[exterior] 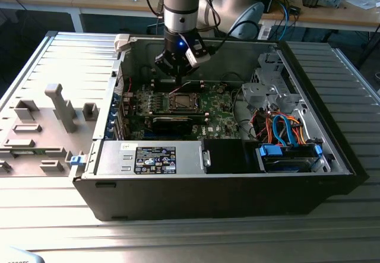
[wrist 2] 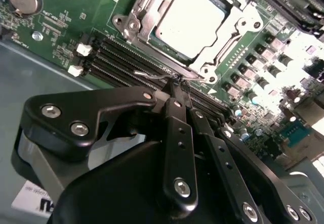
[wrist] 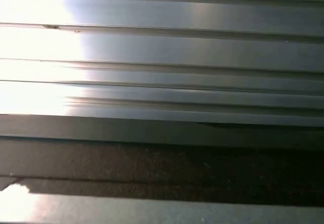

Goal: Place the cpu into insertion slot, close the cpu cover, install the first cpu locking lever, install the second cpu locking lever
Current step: 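Install the first cpu locking lever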

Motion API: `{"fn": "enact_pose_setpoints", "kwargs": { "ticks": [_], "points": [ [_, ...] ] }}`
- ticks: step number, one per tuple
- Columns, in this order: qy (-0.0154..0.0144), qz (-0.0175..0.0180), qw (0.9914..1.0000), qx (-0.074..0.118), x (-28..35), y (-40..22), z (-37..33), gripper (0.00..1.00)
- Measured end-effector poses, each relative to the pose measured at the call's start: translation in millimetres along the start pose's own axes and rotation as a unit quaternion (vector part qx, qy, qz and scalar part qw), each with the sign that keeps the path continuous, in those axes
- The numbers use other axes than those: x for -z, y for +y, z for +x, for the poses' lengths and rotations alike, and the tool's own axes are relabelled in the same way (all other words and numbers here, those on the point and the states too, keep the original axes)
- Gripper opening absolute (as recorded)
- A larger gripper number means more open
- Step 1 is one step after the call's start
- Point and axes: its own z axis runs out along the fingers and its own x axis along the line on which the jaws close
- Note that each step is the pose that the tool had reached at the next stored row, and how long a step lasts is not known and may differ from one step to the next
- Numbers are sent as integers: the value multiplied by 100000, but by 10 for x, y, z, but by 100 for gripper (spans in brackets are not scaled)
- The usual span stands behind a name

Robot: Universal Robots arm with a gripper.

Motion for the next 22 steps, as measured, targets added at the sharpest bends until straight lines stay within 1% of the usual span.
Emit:
{"fn": "enact_pose_setpoints", "kwargs": {
  "ticks": [5,10,13,16,20,22],
  "points": [
    [6,9,100000,22,-74,1,-4,11],
    [8,50,100000,26,-166,-4,-69,11],
    [4,47,100000,27,-201,-5,-98,11],
    [2,47,100000,25,-223,-6,-116,11],
    [1,70,100000,20,-230,-7,-121,11],
    [-175,147,100000,28,-228,-6,-113,11]
  ]
}}
